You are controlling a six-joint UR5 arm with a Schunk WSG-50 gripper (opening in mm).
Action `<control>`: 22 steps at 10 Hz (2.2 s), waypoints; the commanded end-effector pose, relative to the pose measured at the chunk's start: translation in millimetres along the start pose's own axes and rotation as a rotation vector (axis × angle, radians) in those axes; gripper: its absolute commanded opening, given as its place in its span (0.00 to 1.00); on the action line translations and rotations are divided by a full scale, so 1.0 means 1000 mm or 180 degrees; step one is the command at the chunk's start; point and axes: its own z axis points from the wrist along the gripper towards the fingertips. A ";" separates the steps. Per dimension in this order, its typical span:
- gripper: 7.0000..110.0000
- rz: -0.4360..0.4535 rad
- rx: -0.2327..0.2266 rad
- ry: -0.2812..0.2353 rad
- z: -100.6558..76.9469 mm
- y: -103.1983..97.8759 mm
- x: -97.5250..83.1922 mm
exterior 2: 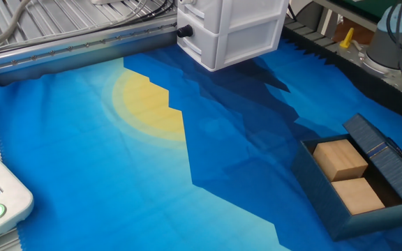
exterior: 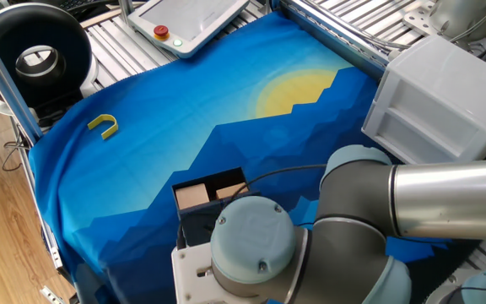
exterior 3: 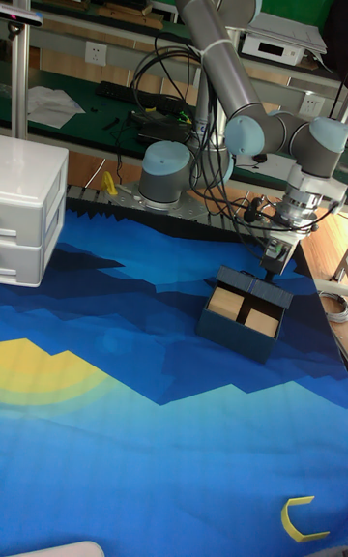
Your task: Slide the outer casing onto the gift box
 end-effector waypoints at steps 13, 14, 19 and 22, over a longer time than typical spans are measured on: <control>0.00 -0.0449 0.0578 0.0010 -0.023 -0.053 -0.012; 0.00 -0.0454 0.0587 0.0006 -0.026 -0.055 -0.012; 0.00 -0.0643 0.0544 -0.0002 -0.042 -0.093 -0.011; 0.00 -0.0590 0.0528 -0.0021 -0.045 -0.101 -0.009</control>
